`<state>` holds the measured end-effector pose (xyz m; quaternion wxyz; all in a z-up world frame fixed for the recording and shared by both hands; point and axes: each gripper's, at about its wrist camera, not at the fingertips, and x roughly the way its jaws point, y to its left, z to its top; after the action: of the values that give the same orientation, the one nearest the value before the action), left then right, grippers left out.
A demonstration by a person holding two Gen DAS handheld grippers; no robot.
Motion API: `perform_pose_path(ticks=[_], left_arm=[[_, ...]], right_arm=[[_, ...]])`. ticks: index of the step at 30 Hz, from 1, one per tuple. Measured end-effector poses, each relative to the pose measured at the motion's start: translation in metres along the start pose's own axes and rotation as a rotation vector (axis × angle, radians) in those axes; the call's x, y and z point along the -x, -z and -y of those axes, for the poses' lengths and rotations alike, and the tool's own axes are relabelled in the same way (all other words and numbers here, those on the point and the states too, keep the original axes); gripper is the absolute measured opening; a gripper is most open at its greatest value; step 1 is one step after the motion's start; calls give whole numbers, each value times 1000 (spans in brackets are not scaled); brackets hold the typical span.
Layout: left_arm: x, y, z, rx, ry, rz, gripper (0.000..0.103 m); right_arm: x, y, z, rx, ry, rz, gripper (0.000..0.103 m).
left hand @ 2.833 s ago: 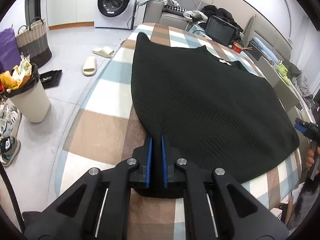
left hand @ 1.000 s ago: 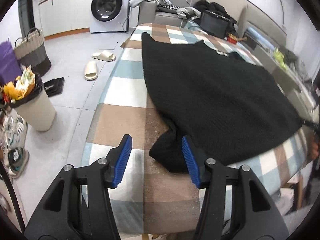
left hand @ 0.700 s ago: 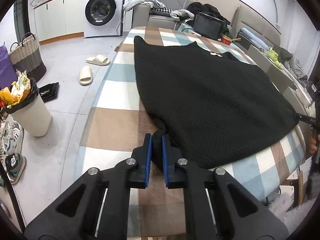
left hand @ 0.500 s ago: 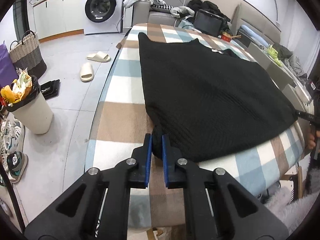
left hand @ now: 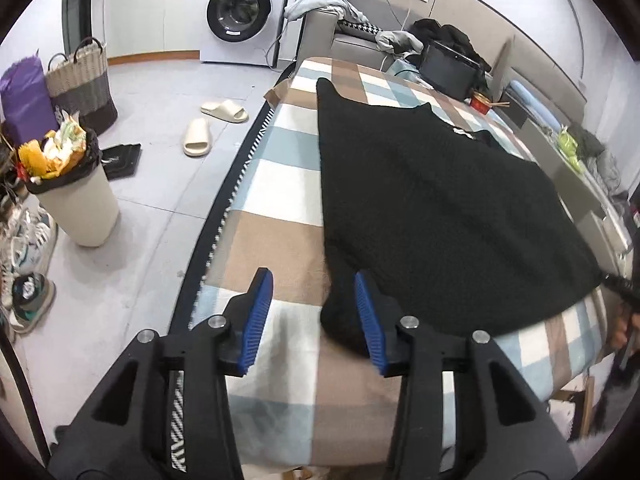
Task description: Fold small clothes
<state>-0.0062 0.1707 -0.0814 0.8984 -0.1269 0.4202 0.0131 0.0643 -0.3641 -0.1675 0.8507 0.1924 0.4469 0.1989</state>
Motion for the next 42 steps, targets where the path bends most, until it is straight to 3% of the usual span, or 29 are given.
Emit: perform_pose_path(ticks=[3,4,6,9,15,17,20,22,32,33,36,40,42], left_arm=[[-10,0,7,13,6,-14,44],[-14,0,10,12,9,-20,44],[-19,1,15,13,13,-27,44],[-24,1,22,2,18,-37,44],[-31,1,26,-10,15,-39,45],[-32,1,26,-5,18,-38,46],[-35,1,25,12,18,-34,46],[-37,0,25,23,16,-31,46],[-49,-19,35,34,-16,-23,46],[-50,-21,35,33,-18,-24,46],[-61,-29,38,44,-16,-33,46],[-73,-38,40,58,-20,-51,46],[-74,-41,41,51,-17,-46,46]], right_arm=[[-5,-2,-1,-11,-25,19,41],[-5,-4,-3,-5,-40,43,28],[-6,-7,-7,8,-27,45,15],[-6,-4,-7,17,8,4,9],[9,16,-9,57,9,-61,9],[12,17,-12,78,17,-56,13],[14,11,-7,43,3,-28,28],[10,3,-2,20,-39,-12,32],[-32,-54,25,-117,-55,6,32],[-37,-58,23,-111,-71,-6,31],[-46,-63,14,-74,-55,-1,17],[-40,-58,-2,20,66,46,6],[-31,-53,-8,59,111,57,5]])
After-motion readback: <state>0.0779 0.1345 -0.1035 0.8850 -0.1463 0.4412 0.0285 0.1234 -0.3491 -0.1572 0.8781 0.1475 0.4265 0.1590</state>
